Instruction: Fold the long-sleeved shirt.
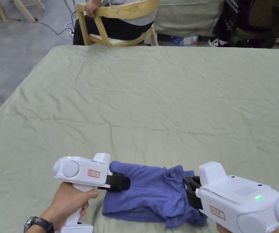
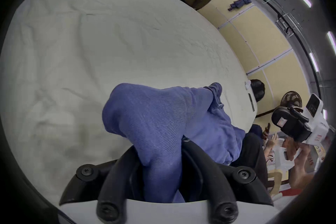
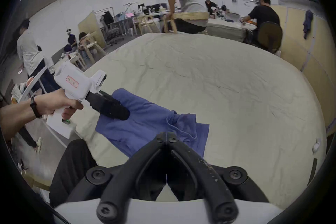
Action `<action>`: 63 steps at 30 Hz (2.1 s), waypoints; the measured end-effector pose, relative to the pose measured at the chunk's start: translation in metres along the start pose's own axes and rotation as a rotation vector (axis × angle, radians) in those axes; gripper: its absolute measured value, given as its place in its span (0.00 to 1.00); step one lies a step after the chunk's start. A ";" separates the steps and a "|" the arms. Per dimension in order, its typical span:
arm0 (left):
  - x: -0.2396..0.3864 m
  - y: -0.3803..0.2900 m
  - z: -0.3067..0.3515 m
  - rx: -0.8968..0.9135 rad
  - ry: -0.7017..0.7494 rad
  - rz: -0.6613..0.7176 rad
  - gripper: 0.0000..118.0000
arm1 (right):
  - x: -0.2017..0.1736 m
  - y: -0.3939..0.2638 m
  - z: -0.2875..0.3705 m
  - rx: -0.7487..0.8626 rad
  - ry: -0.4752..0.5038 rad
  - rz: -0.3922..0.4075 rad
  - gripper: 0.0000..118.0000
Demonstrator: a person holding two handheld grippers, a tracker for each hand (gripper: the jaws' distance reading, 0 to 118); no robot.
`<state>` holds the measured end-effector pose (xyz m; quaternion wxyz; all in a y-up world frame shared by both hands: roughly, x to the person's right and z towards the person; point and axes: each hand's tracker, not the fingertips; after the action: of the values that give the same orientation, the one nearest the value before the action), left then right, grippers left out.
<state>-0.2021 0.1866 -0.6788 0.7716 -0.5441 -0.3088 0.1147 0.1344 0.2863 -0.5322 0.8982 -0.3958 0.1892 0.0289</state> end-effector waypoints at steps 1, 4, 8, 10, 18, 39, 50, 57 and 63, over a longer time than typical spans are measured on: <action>-0.014 0.001 0.011 -0.006 0.023 0.009 0.15 | -0.011 0.005 -0.009 -0.002 0.020 0.012 0.00; -0.052 0.002 0.044 -0.008 0.098 0.020 0.15 | -0.043 0.019 -0.035 -0.016 0.076 0.061 0.00; -0.102 0.004 0.081 -0.026 0.190 0.028 0.15 | -0.084 0.038 -0.067 -0.034 0.156 0.099 0.00; -0.127 0.006 0.100 -0.030 0.222 0.043 0.15 | -0.104 0.050 -0.083 -0.041 0.183 0.125 0.00; -0.196 0.013 0.160 -0.092 0.372 0.078 0.15 | -0.162 0.088 -0.126 -0.040 0.276 0.157 0.00; -0.201 -0.007 0.218 -0.015 0.628 0.075 0.70 | -0.164 0.093 -0.111 -0.032 0.299 0.175 0.00; -0.004 -0.025 0.235 0.492 0.608 0.018 0.70 | -0.074 0.074 0.014 0.172 0.067 0.099 0.00; 0.134 -0.047 0.180 0.703 0.512 -0.120 0.36 | -0.005 0.044 0.111 0.335 -0.141 -0.058 0.00; 0.226 -0.066 0.143 0.779 0.468 -0.217 0.00 | 0.030 0.013 0.178 0.421 -0.323 -0.102 0.00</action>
<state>-0.1212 0.3874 -0.5087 0.9749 -0.1898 -0.1154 0.0148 0.2164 0.4207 -0.4427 0.9795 -0.1998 0.0253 0.0065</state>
